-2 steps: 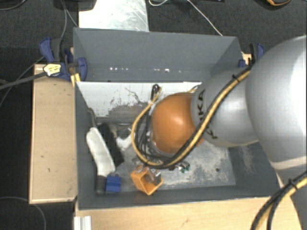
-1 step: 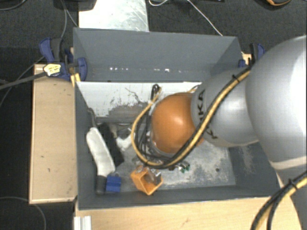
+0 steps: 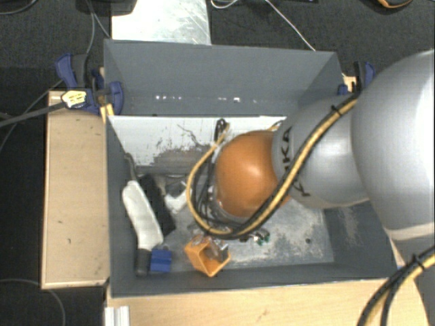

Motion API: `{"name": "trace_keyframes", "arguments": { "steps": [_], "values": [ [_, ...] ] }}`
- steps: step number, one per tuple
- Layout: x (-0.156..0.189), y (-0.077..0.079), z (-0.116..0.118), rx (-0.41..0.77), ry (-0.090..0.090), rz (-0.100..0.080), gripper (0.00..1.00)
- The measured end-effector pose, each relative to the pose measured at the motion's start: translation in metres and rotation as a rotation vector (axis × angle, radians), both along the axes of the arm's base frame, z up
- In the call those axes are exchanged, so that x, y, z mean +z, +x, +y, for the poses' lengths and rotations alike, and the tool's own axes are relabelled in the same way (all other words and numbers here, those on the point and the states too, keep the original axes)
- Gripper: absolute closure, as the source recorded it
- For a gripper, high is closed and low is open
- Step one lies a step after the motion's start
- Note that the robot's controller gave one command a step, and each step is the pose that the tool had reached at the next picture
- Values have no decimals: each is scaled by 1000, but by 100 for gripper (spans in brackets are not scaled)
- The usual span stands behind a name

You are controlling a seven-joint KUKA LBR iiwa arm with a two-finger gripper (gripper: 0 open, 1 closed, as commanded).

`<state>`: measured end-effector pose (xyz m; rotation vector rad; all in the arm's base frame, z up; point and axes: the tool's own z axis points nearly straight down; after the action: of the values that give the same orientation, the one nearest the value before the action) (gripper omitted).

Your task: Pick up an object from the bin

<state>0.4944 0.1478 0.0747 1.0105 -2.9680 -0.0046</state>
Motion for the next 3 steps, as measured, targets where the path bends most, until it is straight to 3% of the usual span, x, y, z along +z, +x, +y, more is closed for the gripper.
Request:
{"name": "trace_keyframes", "arguments": {
  "steps": [1, 3],
  "values": [
    [21, -2, 0, -2, 0, 8, 100],
    [58, 1, 2, -3, 3, -4, 100]
  ]
}}
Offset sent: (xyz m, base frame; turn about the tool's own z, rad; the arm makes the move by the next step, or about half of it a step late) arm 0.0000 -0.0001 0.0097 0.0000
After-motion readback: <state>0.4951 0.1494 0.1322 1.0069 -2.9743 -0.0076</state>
